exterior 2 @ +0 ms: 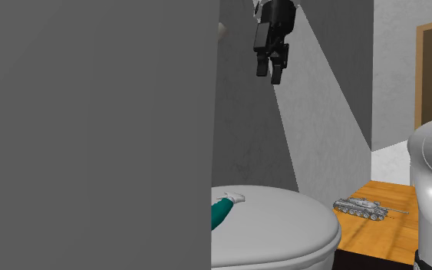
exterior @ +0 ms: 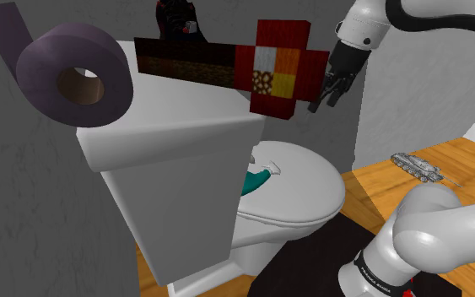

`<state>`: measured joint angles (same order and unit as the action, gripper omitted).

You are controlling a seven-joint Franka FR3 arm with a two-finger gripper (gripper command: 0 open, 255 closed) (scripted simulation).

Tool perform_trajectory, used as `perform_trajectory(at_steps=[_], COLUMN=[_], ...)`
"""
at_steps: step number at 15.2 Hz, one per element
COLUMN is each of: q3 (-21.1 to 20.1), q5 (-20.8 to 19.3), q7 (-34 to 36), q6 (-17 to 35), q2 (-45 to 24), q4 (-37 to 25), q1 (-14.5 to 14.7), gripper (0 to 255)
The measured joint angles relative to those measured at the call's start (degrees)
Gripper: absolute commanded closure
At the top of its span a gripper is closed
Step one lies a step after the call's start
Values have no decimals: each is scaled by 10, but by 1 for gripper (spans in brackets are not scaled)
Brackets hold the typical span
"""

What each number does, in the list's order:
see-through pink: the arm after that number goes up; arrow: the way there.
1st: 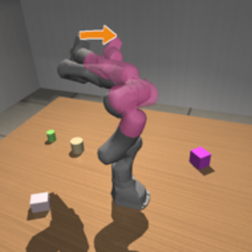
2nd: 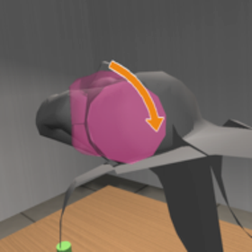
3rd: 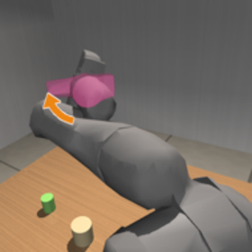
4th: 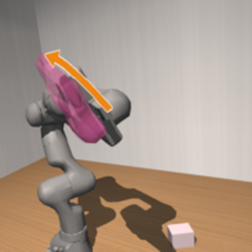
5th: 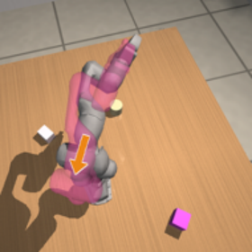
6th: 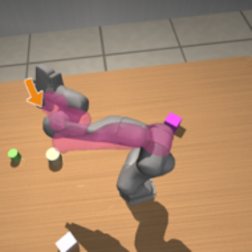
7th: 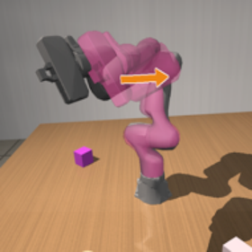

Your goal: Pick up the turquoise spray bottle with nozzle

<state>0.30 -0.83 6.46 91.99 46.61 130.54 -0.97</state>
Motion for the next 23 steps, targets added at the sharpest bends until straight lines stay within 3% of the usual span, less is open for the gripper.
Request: perform_trajectory(at_steps=[5, 11, 23], q3=[10, 33, 63], q5=[-14, -43, -102], q7=[-68, -205, -460], q6=[46, 150, 369], q2=[-25, -81, -265], q4=[31, 98, 164], q1=[27, 75, 156], gripper=[0, 0, 0])
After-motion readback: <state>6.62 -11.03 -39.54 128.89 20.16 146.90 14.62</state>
